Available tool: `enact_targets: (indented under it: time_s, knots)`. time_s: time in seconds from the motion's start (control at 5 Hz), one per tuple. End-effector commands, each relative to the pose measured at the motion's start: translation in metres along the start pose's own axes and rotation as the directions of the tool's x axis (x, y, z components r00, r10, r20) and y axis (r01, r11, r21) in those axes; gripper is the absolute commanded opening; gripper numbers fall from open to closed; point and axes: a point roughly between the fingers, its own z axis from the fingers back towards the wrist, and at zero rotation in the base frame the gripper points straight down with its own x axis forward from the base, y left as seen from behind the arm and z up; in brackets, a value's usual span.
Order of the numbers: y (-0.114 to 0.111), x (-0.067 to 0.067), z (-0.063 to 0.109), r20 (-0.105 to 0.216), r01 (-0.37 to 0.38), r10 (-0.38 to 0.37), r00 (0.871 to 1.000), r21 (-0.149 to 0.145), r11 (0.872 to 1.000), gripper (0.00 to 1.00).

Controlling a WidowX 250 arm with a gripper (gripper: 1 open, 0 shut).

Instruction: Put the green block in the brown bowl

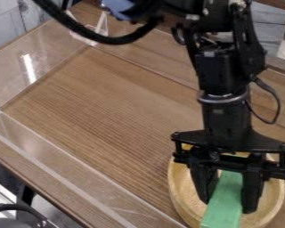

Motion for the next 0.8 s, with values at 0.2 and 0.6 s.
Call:
enact_targets:
  time_s: [0.2, 0.6]
  knots:
    - [-0.0037, 0.0058, 0.0097, 0.029, 0.008, -0.007, 1.000, -0.028, 1.000, 0.00]
    - [-0.0008, 0.0074, 0.0113, 0.020, 0.002, -0.001, 1.000, -0.033, 0.999, 0.00]
